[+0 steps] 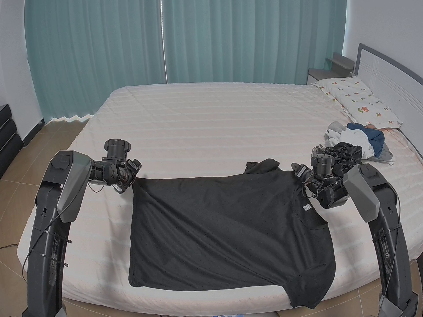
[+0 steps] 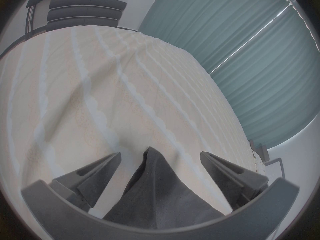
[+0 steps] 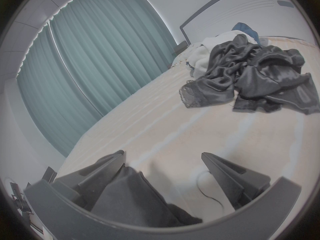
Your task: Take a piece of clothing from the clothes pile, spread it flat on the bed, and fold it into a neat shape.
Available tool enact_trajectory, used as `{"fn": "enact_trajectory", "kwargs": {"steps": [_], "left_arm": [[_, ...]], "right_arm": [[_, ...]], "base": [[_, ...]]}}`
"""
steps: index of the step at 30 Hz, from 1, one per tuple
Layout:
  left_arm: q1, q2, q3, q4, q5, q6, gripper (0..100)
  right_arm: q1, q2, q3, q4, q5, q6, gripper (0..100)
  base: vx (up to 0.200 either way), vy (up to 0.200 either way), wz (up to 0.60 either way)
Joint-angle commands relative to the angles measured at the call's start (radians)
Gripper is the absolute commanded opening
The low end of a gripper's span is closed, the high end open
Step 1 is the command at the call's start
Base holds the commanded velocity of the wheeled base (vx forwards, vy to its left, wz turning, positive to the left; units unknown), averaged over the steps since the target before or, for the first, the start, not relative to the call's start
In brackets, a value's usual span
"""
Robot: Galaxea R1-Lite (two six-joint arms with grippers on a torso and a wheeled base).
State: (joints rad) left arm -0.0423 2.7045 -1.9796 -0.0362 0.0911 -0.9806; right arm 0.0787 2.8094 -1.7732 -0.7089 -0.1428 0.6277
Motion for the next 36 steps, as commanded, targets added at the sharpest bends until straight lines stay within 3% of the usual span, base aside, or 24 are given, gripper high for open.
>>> {"fn": "enact_trajectory", "kwargs": {"steps": [1, 7, 10, 14, 15, 18, 20, 22, 27, 33, 36], "left_arm": [[0.007, -0.16, 0.15, -0.011, -0.025, -0.036, 100], [-0.001, -0.302, 0.311, -0.01, -0.086, -0.035, 100], [-0.001, -0.37, 0.447, -0.014, -0.094, -0.03, 100], [-0.001, -0.485, 0.686, -0.077, -0.169, -0.013, 100], [-0.001, -0.54, 0.821, -0.142, -0.223, -0.004, 100], [-0.001, -0.617, 1.053, -0.303, -0.278, 0.028, 100], [-0.002, -0.637, 1.145, -0.376, -0.283, 0.045, 100], [-0.034, -0.666, 1.348, -0.531, -0.286, 0.091, 100], [-0.093, -0.655, 1.486, -0.64, -0.283, 0.138, 100], [-0.149, -0.631, 1.504, -0.643, -0.266, 0.146, 100], [-0.194, -0.597, 1.496, -0.645, -0.191, 0.145, 100]], "right_arm": [[-0.016, -0.275, 0.325, -0.037, 0.034, -0.003, 100], [-0.017, -0.547, 0.759, -0.162, 0.141, -0.006, 100], [-0.017, -0.623, 0.905, -0.228, 0.147, 0.0, 100], [-0.014, -0.677, 1.048, -0.284, 0.154, 0.007, 100], [-0.008, -0.694, 1.097, -0.31, 0.155, 0.012, 100], [0.007, -0.732, 1.196, -0.36, 0.164, 0.043, 100], [0.016, -0.742, 1.233, -0.379, 0.18, 0.066, 100], [0.029, -0.746, 1.318, -0.414, 0.201, 0.092, 100], [0.03, -0.729, 1.391, -0.501, 0.216, 0.173, 100], [0.023, -0.677, 1.43, -0.56, 0.259, 0.208, 100], [0.018, -0.659, 1.434, -0.583, 0.259, 0.208, 100]], "base": [[0.0, 0.0, 0.0], [0.0, 0.0, 0.0], [-0.067, 0.0, 0.0], [-0.2, 0.0, 0.0], [-0.2, 0.0, 0.0], [-0.2, 0.0, 0.0], [-0.2, 0.0, 0.0], [-0.2, 0.0, 0.0], [-0.2, 0.0, 0.0], [-0.067, 0.0, 0.0], [0.0, 0.0, 0.0]]}}
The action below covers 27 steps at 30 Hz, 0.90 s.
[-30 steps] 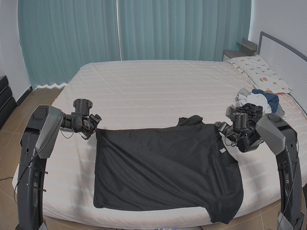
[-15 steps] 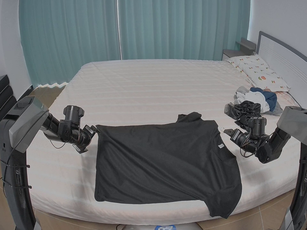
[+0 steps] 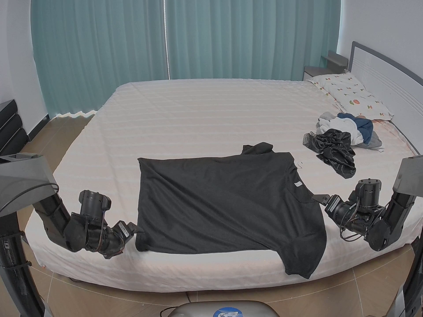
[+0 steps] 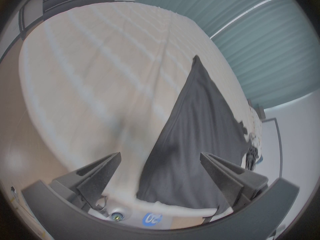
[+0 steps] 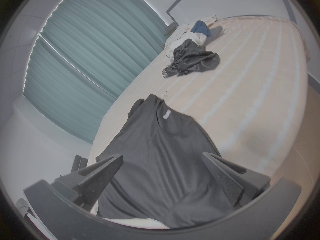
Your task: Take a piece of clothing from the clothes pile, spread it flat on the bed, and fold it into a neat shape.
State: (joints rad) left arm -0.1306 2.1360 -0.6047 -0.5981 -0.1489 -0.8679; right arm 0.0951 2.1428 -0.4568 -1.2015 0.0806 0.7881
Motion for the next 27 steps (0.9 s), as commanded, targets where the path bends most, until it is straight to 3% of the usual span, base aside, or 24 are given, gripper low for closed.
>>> {"fn": "enact_trajectory", "kwargs": {"steps": [1, 5, 12, 27], "left_arm": [[-0.118, -0.014, 0.118, -0.085, 0.08, 0.032, 100], [-0.161, 0.044, 0.074, -0.126, 0.158, 0.023, 100], [-0.187, 0.091, -0.026, -0.149, 0.173, -0.033, 100], [-0.21, 0.154, -0.073, -0.149, 0.258, -0.011, 100]], "right_arm": [[0.002, 0.011, 0.122, -0.095, 0.036, 0.048, 100], [0.002, 0.011, 0.13, -0.099, 0.036, 0.048, 100], [0.009, 0.014, 0.141, -0.105, 0.037, 0.049, 100], [0.014, 0.012, 0.141, -0.105, 0.036, 0.049, 100]], "base": [[0.0, 0.0, 0.0], [0.0, 0.0, 0.0], [0.0, 0.0, 0.0], [0.0, 0.0, 0.0]]}}
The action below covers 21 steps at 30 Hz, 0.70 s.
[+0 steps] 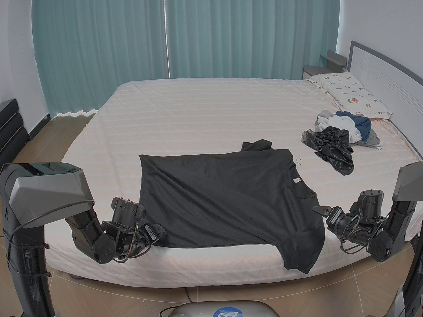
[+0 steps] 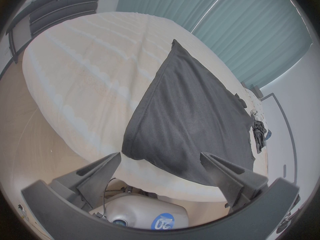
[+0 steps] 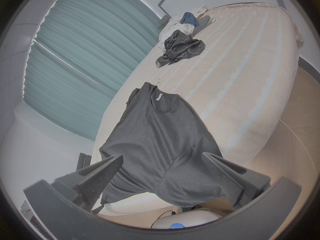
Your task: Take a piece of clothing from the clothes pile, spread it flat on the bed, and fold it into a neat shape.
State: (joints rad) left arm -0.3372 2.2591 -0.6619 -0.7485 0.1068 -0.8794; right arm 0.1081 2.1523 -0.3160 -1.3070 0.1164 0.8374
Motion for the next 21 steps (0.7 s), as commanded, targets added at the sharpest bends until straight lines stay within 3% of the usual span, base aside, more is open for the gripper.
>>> {"fn": "enact_trajectory", "kwargs": {"steps": [1, 5, 11, 21], "left_arm": [[-0.003, 0.033, -0.019, 0.001, 0.004, 0.002, 0], [-0.005, 0.033, -0.016, 0.001, 0.01, 0.002, 0], [0.006, 0.036, 0.002, 0.003, 0.079, 0.0, 0], [0.038, -0.039, 0.139, 0.001, 0.08, 0.02, 0]], "right_arm": [[-0.001, 0.003, 0.0, 0.0, 0.0, -0.001, 100], [-0.001, 0.004, 0.001, 0.0, -0.003, -0.003, 100], [-0.011, 0.006, 0.018, 0.0, -0.001, -0.014, 100], [-0.051, 0.063, 0.018, 0.0, 0.002, -0.054, 100]], "base": [[0.0, 0.0, 0.0], [0.0, 0.0, 0.0], [0.0, 0.0, 0.0], [0.0, 0.0, 0.0]]}}
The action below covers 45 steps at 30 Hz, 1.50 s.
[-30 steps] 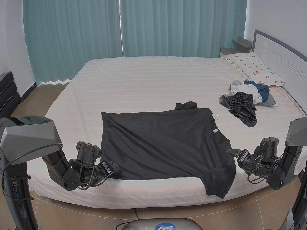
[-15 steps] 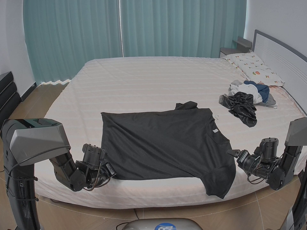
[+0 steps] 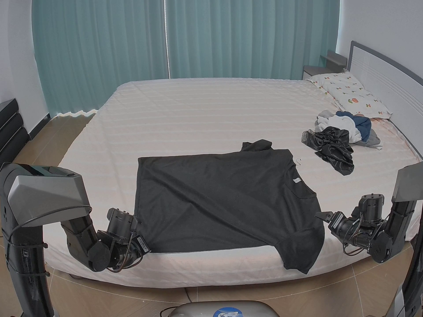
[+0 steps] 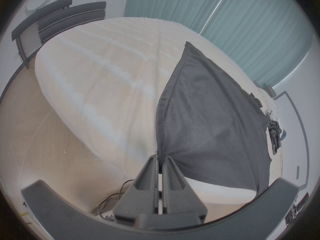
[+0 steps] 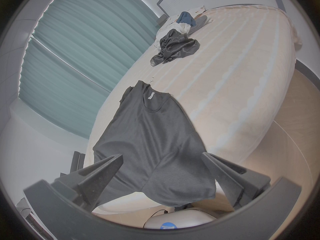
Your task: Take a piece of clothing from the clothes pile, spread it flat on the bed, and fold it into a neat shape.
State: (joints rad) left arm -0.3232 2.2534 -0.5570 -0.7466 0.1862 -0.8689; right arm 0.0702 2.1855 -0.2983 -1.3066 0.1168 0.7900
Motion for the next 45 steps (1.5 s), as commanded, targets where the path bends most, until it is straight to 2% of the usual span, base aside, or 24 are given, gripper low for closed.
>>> {"fn": "enact_trajectory", "kwargs": {"steps": [1, 6, 11, 20, 23, 30, 36, 37, 45], "left_arm": [[0.026, -0.034, 0.034, 0.0, 0.001, 0.013, 0], [0.062, -0.034, 0.045, 0.007, 0.001, 0.048, 0], [0.067, -0.029, 0.051, 0.015, -0.001, 0.056, 0], [0.065, -0.034, 0.026, 0.004, -0.03, 0.044, 0], [0.067, -0.037, 0.019, 0.003, -0.053, 0.015, 0], [0.075, -0.037, 0.017, 0.003, -0.059, 0.005, 0], [0.081, -0.037, 0.009, 0.003, -0.057, 0.005, 0], [0.085, -0.037, 0.009, 0.003, -0.057, 0.005, 0], [0.095, -0.035, -0.012, 0.003, -0.06, 0.002, 0]], "right_arm": [[-0.013, 0.03, 0.001, 0.0, 0.001, -0.006, 100], [-0.044, 0.045, 0.004, 0.0, 0.05, -0.015, 100], [-0.063, 0.062, 0.005, 0.001, 0.096, -0.031, 100], [-0.035, 0.106, -0.007, 0.001, 0.106, -0.069, 100], [-0.007, 0.131, -0.024, 0.006, 0.11, -0.091, 100], [0.002, 0.169, -0.125, 0.053, 0.112, -0.179, 100], [-0.001, 0.191, -0.216, 0.118, 0.11, -0.201, 100], [-0.007, 0.206, -0.243, 0.127, 0.11, -0.212, 0], [-0.056, 0.235, -0.349, 0.127, 0.11, -0.222, 0]], "base": [[0.0, 0.0, 0.0], [0.0, 0.0, 0.0], [0.0, 0.0, 0.0], [0.0, 0.0, 0.0], [0.0, 0.0, 0.0], [0.0, 0.0, 0.0], [0.0, 0.0, 0.0], [0.0, 0.0, 0.0], [0.0, 0.0, 0.0]]}}
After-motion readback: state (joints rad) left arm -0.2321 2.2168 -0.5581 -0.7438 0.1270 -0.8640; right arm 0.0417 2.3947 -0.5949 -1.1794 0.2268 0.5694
